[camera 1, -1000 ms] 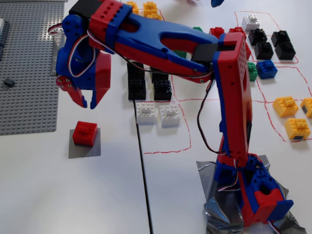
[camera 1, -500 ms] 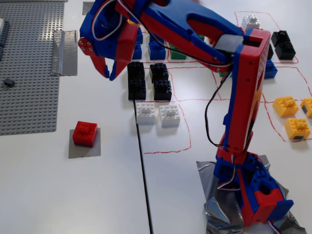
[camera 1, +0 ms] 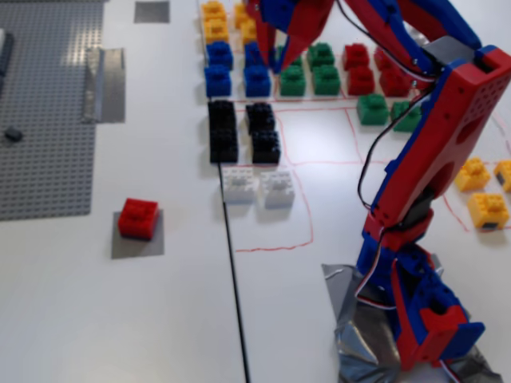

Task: Grab the block and put it in the grey marker

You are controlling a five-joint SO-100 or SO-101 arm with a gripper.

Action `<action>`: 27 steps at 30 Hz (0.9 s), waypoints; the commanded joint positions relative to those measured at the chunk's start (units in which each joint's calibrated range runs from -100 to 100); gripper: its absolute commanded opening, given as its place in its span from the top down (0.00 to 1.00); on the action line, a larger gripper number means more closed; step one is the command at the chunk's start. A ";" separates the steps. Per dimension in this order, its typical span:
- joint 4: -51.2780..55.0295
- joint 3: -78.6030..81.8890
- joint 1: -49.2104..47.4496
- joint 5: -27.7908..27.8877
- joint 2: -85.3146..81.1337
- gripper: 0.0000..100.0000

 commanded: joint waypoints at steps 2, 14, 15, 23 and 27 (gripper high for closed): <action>0.30 -1.63 3.71 -0.54 -5.37 1.00; -0.02 0.27 14.99 -3.81 -5.62 1.00; -0.27 0.73 15.97 -4.00 -5.62 1.00; -6.35 6.27 23.63 -5.76 -5.54 1.00; -8.62 9.54 26.08 -6.35 -5.45 1.00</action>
